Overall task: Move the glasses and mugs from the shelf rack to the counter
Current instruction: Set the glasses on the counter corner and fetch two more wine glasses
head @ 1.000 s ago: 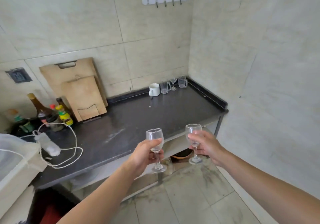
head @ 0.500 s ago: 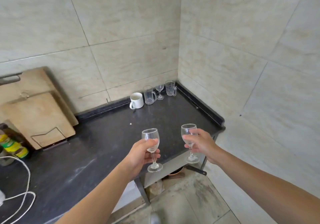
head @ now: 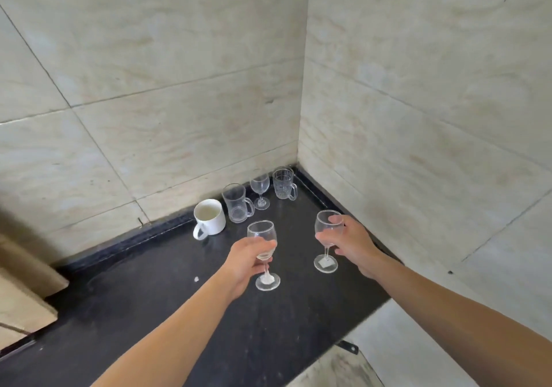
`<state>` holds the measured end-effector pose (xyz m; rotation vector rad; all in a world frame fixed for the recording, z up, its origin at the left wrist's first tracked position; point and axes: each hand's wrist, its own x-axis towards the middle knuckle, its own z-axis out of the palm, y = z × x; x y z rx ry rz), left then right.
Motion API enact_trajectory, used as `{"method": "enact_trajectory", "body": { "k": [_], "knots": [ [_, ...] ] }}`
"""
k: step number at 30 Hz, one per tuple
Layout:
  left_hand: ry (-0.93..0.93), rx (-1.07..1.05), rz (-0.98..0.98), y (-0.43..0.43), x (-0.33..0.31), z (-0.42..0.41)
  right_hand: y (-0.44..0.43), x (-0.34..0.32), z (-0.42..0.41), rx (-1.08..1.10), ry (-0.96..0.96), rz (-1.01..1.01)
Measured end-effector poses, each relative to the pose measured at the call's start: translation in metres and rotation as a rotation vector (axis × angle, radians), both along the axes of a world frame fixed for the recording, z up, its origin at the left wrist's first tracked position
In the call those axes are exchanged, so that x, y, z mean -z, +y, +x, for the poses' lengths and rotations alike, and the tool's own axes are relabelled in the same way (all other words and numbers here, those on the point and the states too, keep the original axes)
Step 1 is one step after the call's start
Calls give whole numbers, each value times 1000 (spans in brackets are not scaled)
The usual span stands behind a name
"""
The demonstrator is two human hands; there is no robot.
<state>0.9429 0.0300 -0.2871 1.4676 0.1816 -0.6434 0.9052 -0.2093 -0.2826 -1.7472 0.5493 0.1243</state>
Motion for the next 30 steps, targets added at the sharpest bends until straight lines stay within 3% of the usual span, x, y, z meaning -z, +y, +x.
{"method": "enact_trajectory", "body": {
  "k": [15,21,30],
  "knots": [
    [17,-110,312,-84,87,177,-54,113,223,-283,68,-174],
    [15,-94,325,-107,117,205,-56,143,252,-408,33,-260],
    [30,-92,337,-115,137,215,-57,154,255,-422,43,-289]
  ]
}}
